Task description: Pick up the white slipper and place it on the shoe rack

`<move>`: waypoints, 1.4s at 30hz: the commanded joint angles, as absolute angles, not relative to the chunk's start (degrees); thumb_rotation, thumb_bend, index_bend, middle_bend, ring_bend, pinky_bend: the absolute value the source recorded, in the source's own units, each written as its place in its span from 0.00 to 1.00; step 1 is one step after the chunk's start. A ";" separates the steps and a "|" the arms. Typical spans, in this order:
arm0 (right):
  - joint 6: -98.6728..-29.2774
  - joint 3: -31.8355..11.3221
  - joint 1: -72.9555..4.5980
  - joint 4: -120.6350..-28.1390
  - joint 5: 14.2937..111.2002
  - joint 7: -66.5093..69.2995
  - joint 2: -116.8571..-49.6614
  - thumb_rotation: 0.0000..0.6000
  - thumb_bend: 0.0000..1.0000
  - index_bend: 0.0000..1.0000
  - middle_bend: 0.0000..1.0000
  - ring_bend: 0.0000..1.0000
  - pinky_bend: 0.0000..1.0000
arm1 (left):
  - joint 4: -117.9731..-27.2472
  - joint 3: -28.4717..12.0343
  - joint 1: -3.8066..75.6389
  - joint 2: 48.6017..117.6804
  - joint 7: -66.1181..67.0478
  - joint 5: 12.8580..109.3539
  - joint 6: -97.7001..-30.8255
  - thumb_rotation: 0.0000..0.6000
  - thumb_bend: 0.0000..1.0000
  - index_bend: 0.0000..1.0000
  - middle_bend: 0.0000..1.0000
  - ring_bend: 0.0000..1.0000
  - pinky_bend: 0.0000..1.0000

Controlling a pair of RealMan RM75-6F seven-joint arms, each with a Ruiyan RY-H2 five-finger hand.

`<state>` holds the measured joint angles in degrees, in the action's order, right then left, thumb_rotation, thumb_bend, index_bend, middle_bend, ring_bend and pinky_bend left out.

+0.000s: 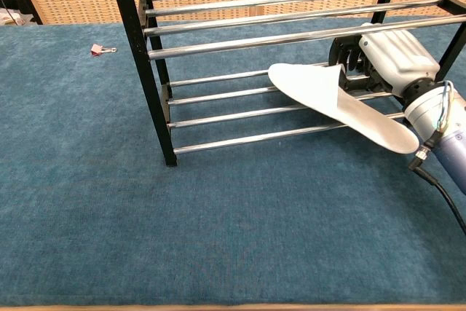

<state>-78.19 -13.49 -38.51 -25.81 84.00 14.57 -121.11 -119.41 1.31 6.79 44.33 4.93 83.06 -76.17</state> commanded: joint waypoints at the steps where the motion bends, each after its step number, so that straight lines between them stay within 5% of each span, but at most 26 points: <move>1: -77.93 -13.73 -39.01 -25.08 83.68 14.44 -121.37 1.00 0.65 0.66 0.60 0.52 0.58 | -119.43 1.30 6.79 44.30 4.81 83.05 -76.20 1.00 0.00 0.00 0.00 0.00 0.00; 42: -74.45 -20.05 -44.01 -20.49 75.43 10.41 -125.02 1.00 0.65 0.66 0.60 0.52 0.58 | -119.16 1.36 7.18 43.95 3.89 82.74 -75.50 1.00 0.00 0.00 0.00 0.00 0.00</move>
